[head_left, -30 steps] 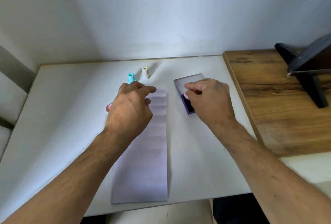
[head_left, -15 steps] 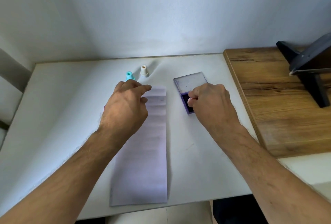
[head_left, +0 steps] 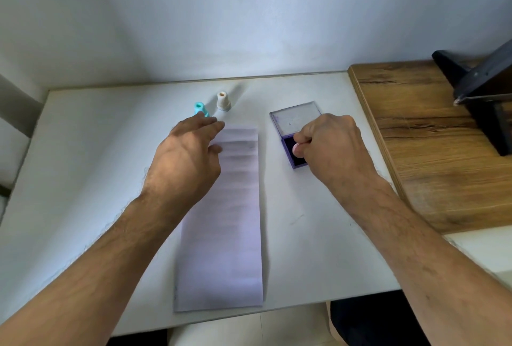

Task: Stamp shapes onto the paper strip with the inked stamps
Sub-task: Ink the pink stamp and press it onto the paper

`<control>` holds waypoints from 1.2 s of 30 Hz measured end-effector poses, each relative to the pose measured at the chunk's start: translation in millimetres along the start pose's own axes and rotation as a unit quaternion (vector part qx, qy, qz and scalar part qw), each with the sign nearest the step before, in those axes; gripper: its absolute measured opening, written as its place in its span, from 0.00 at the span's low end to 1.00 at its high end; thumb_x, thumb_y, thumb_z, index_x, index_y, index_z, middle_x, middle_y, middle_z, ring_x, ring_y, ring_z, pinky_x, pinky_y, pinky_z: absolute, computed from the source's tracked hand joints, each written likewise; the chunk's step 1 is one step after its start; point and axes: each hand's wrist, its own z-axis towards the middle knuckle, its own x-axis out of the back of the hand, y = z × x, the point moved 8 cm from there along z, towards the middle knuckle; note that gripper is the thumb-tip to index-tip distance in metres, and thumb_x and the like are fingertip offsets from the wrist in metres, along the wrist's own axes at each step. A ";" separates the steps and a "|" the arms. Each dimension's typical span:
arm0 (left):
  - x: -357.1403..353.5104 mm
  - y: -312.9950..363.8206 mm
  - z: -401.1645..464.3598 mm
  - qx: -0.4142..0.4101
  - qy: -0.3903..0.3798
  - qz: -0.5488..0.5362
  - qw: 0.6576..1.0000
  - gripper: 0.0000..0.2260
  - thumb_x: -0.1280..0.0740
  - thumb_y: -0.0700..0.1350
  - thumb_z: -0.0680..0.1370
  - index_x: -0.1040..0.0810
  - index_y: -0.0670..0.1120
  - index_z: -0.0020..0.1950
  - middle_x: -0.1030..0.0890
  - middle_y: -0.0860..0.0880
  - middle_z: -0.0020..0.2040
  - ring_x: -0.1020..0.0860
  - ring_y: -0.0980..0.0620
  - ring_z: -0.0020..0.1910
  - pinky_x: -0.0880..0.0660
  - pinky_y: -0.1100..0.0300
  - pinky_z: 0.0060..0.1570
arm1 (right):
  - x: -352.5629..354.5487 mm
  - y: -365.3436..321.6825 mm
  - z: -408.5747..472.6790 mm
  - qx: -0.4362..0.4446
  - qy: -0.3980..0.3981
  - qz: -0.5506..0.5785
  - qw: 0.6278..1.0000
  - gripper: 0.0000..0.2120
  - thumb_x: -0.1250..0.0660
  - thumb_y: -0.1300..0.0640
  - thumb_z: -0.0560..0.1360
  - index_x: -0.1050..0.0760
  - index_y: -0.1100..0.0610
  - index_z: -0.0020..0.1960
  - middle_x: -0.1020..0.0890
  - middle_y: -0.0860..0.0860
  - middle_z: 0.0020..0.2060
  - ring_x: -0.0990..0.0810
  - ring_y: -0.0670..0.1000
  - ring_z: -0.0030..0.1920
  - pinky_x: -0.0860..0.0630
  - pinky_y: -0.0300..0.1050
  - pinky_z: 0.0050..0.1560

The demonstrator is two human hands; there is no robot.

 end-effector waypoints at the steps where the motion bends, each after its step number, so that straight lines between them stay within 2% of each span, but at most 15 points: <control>1: -0.4 0.1 0.1 -0.002 -0.003 0.004 1.000 0.19 0.33 0.42 0.77 0.23 0.47 0.68 0.23 0.50 0.68 0.28 0.49 0.70 0.33 0.57 0.68 | -0.7 0.0 0.2 0.000 -0.003 -0.018 1.000 0.08 0.29 0.59 0.75 0.16 0.58 0.52 0.16 0.54 0.50 0.18 0.54 0.50 0.20 0.45 0.52; 5: 2.7 -1.8 -1.6 0.002 -0.008 0.012 1.000 0.19 0.32 0.44 0.78 0.23 0.47 0.69 0.24 0.50 0.70 0.29 0.51 0.71 0.34 0.58 0.68 | 2.0 -7.9 -2.9 0.045 0.015 -0.064 0.997 0.08 0.29 0.60 0.74 0.16 0.56 0.52 0.16 0.56 0.51 0.18 0.56 0.50 0.19 0.50 0.53; 7: 4.0 -1.1 -2.5 0.004 -0.016 0.019 1.000 0.19 0.32 0.45 0.78 0.24 0.47 0.69 0.24 0.50 0.70 0.29 0.50 0.71 0.34 0.57 0.68 | 1.1 -8.8 -4.9 0.054 0.000 -0.100 0.994 0.09 0.30 0.59 0.75 0.16 0.56 0.54 0.17 0.56 0.52 0.19 0.56 0.52 0.20 0.49 0.54; 10: 7.3 -1.4 -4.9 0.009 -0.025 0.025 0.999 0.20 0.31 0.48 0.77 0.24 0.48 0.69 0.24 0.50 0.69 0.28 0.50 0.70 0.33 0.56 0.68 | 5.2 -17.7 -6.6 0.084 0.022 -0.127 0.988 0.07 0.31 0.57 0.75 0.17 0.55 0.51 0.16 0.54 0.50 0.19 0.55 0.47 0.22 0.45 0.46; 11: 8.5 -2.4 -6.1 0.014 -0.029 0.027 0.999 0.21 0.31 0.49 0.77 0.24 0.48 0.69 0.24 0.50 0.69 0.27 0.50 0.70 0.32 0.56 0.68 | 5.7 -18.3 -6.4 0.086 0.024 -0.127 0.988 0.07 0.31 0.56 0.75 0.17 0.55 0.51 0.16 0.55 0.51 0.19 0.56 0.47 0.22 0.46 0.46; 14: 7.7 -4.5 -9.9 0.024 -0.051 0.043 0.997 0.22 0.31 0.52 0.76 0.25 0.49 0.70 0.24 0.50 0.69 0.26 0.49 0.68 0.31 0.54 0.66 | 6.5 -11.2 -7.0 0.039 -0.004 -0.077 0.996 0.11 0.27 0.55 0.73 0.17 0.53 0.55 0.17 0.54 0.53 0.18 0.56 0.50 0.20 0.49 0.53; 18: 4.3 -2.0 -11.5 0.020 -0.082 0.064 0.994 0.26 0.32 0.57 0.76 0.28 0.50 0.72 0.25 0.51 0.70 0.27 0.49 0.68 0.30 0.55 0.65 | 15.0 -14.7 -11.7 0.085 0.055 -0.005 0.995 0.11 0.25 0.57 0.70 0.16 0.54 0.53 0.15 0.53 0.47 0.17 0.51 0.45 0.18 0.45 0.49; 20: 2.8 -1.9 -11.3 0.013 -0.092 0.071 0.993 0.27 0.32 0.58 0.76 0.29 0.50 0.73 0.26 0.51 0.71 0.29 0.49 0.70 0.30 0.54 0.65 | 13.7 -17.6 -13.8 0.098 0.067 0.065 0.991 0.12 0.24 0.55 0.69 0.16 0.54 0.52 0.14 0.50 0.45 0.16 0.49 0.44 0.19 0.42 0.49; 22: 0.8 -3.2 -11.1 0.011 -0.098 0.074 0.992 0.29 0.32 0.59 0.75 0.30 0.50 0.73 0.28 0.51 0.72 0.31 0.49 0.72 0.31 0.53 0.66 | 10.7 -19.7 -11.5 0.085 0.065 0.189 0.976 0.10 0.24 0.57 0.69 0.15 0.55 0.50 0.13 0.48 0.41 0.15 0.49 0.39 0.18 0.42 0.47; 24: -1.4 -4.6 -10.8 0.011 -0.100 0.073 0.992 0.30 0.31 0.59 0.74 0.31 0.50 0.73 0.30 0.50 0.74 0.35 0.49 0.74 0.33 0.53 0.68 | -3.7 -22.6 -10.7 0.043 0.006 0.367 0.929 0.07 0.26 0.62 0.72 0.16 0.59 0.50 0.14 0.52 0.39 0.15 0.51 0.36 0.17 0.44 0.45; 26: -5.6 -4.1 -10.8 0.007 -0.109 0.076 0.991 0.33 0.32 0.60 0.75 0.35 0.50 0.76 0.34 0.49 0.77 0.41 0.50 0.77 0.39 0.54 0.72 | -28.6 -33.7 -16.5 -0.021 -0.105 0.559 0.822 0.06 0.31 0.66 0.75 0.19 0.65 0.51 0.16 0.57 0.40 0.17 0.51 0.36 0.17 0.43 0.42; 28: -10.1 -1.1 -11.3 -0.006 -0.117 0.082 0.990 0.35 0.34 0.62 0.75 0.40 0.49 0.78 0.40 0.49 0.79 0.47 0.50 0.79 0.46 0.56 0.75 | -46.6 -48.7 -25.9 -0.061 -0.192 0.661 0.723 0.06 0.35 0.66 0.78 0.21 0.66 0.52 0.16 0.58 0.40 0.17 0.50 0.36 0.18 0.40 0.39; 30: -13.1 0.7 -11.8 -0.016 -0.118 0.083 0.989 0.37 0.35 0.62 0.76 0.44 0.49 0.79 0.43 0.48 0.80 0.50 0.50 0.80 0.50 0.58 0.75 | -56.4 -62.4 -33.9 -0.069 -0.247 0.708 0.658 0.07 0.37 0.66 0.78 0.21 0.66 0.51 0.16 0.58 0.42 0.16 0.50 0.37 0.19 0.39 0.37; 32: -15.7 0.5 -13.0 -0.019 -0.117 0.080 0.990 0.37 0.37 0.63 0.76 0.45 0.50 0.79 0.44 0.48 0.80 0.51 0.50 0.80 0.50 0.57 0.75 | -62.3 -72.6 -40.3 -0.068 -0.281 0.732 0.617 0.09 0.39 0.67 0.79 0.21 0.66 0.50 0.16 0.59 0.43 0.15 0.50 0.37 0.19 0.39 0.37; 36: -19.7 -1.0 -16.3 -0.015 -0.124 0.070 0.990 0.35 0.39 0.64 0.76 0.44 0.52 0.79 0.44 0.48 0.80 0.52 0.50 0.80 0.46 0.52 0.76 | -67.2 -82.7 -44.4 -0.062 -0.292 0.743 0.599 0.10 0.40 0.67 0.79 0.20 0.66 0.50 0.16 0.58 0.44 0.15 0.51 0.38 0.18 0.40 0.38</control>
